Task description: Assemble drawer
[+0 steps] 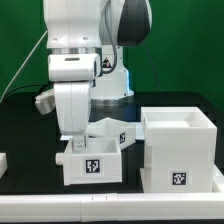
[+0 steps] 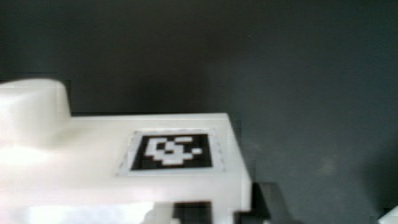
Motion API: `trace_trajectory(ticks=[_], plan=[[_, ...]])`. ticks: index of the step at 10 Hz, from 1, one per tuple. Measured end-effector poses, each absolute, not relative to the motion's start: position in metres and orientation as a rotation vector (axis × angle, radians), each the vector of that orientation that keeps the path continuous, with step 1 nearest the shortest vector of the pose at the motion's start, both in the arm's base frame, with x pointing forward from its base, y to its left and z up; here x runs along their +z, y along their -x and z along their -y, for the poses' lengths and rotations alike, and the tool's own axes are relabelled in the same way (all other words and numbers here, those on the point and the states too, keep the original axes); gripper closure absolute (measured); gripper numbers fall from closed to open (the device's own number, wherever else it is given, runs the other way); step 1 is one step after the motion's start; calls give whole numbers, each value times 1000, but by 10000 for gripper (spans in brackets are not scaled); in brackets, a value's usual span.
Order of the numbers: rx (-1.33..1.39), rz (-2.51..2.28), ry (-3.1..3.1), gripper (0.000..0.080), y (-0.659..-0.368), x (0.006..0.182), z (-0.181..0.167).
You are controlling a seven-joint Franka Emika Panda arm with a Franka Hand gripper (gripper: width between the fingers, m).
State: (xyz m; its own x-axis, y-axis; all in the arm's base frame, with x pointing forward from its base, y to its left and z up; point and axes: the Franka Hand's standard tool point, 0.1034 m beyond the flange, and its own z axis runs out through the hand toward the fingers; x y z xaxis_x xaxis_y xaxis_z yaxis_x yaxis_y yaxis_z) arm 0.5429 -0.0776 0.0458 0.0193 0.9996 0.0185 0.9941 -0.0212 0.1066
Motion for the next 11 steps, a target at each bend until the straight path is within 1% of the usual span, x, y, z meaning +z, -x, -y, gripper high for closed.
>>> trace_trajectory(ticks=[3,5,6,10,11], plan=[[134,-2138,-2216,763,-542,44,77],[91,-1988,-2371,763,-542,43,40],[91,-1985,-2377,762,-542,42,30],[96,-1980,-2378,761,-541,41,32],[80,-2031,-2323,761,-541,41,26]])
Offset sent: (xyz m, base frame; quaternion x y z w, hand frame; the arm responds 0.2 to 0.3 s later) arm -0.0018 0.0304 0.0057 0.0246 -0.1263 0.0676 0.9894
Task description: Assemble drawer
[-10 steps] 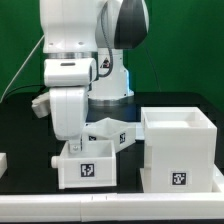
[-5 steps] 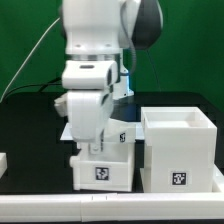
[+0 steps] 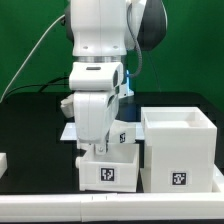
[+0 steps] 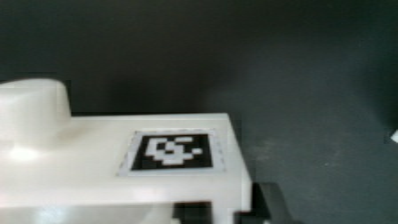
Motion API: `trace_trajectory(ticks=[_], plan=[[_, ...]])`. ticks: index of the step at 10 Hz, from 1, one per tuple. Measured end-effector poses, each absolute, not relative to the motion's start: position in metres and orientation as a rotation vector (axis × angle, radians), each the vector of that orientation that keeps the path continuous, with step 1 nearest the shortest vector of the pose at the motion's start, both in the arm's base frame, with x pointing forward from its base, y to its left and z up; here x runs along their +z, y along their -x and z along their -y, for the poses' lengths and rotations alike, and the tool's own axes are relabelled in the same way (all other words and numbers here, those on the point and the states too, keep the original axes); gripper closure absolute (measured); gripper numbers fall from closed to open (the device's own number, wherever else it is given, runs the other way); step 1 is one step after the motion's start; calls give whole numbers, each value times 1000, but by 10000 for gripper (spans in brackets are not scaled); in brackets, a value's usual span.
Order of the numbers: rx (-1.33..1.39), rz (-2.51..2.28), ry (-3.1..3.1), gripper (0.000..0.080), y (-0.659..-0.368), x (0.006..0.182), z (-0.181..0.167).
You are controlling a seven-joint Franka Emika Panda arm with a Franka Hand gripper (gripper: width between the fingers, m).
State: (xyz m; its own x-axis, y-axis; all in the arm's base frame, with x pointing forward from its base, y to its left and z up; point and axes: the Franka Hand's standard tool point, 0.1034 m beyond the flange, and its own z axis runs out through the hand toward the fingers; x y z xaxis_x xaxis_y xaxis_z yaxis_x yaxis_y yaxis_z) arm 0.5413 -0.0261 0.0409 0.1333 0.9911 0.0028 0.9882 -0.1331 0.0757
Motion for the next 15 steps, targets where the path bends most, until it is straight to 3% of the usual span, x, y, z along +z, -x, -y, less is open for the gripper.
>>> trace_trajectory(ticks=[2,15], plan=[[13,-2131,-2236,761,-542,38,12],[-17,-2140,-2252,761,-536,31,10]])
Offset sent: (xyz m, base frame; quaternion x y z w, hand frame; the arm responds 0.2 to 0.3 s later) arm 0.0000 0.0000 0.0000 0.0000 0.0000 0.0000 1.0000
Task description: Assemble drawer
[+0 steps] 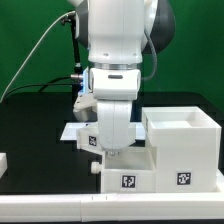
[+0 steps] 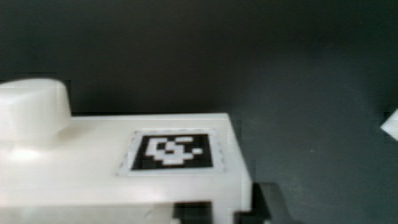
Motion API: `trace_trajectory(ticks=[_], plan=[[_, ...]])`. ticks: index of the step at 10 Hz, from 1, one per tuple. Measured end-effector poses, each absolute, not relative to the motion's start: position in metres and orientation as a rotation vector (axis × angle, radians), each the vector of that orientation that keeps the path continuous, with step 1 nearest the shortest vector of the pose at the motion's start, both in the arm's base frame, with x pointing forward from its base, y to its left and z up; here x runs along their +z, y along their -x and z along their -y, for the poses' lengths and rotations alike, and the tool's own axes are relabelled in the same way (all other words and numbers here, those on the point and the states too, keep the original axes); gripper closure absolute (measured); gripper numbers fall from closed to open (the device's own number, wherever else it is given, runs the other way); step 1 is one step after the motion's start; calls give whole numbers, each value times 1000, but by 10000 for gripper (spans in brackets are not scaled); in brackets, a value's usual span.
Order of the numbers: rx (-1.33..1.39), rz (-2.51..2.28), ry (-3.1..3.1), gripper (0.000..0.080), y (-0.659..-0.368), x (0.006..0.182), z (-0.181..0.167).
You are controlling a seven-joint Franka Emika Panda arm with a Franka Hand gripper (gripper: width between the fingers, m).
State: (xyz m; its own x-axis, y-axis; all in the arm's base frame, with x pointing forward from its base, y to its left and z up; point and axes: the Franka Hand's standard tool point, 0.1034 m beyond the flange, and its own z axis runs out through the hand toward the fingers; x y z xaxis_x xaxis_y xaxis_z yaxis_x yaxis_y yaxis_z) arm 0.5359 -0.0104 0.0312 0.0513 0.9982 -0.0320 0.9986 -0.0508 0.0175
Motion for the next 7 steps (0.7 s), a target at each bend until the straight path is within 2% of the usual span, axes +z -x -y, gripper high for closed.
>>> trace_trajectory(ticks=[7], plan=[[-14,-2124,-2269,761,-535,29,2]])
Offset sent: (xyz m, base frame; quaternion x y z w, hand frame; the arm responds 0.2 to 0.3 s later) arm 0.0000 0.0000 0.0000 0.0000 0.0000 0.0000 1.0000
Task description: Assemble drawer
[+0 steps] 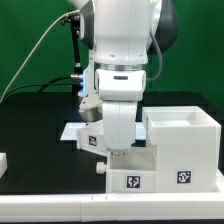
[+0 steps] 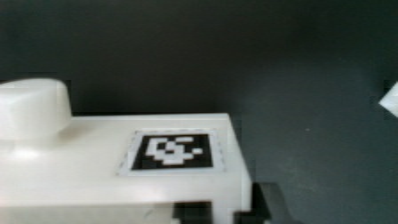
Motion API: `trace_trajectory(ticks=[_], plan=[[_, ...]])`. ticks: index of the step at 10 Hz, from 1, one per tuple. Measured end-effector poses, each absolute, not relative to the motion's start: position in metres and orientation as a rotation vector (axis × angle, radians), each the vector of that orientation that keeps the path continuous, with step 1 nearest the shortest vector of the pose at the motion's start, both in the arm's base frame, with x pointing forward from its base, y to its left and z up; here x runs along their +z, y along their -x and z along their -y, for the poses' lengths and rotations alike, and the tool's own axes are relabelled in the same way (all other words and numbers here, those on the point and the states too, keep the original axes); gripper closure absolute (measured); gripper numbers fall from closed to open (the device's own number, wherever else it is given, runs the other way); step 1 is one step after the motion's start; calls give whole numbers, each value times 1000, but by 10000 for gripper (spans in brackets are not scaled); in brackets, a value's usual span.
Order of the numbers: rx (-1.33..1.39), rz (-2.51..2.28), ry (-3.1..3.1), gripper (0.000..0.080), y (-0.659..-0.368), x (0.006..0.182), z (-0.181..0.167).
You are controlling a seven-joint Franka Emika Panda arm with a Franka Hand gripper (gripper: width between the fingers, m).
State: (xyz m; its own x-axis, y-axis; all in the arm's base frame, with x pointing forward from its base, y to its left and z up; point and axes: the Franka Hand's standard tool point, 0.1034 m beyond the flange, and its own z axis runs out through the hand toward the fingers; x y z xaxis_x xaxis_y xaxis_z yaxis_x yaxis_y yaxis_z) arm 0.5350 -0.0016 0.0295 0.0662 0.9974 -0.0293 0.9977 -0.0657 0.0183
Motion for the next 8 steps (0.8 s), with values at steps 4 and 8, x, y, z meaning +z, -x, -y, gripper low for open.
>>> trace_trajectory(ticks=[4,8], plan=[[0,-2157,-2248,761,-535,28,-11],[-12,-2159,-2251,447,-534,29,-9]])
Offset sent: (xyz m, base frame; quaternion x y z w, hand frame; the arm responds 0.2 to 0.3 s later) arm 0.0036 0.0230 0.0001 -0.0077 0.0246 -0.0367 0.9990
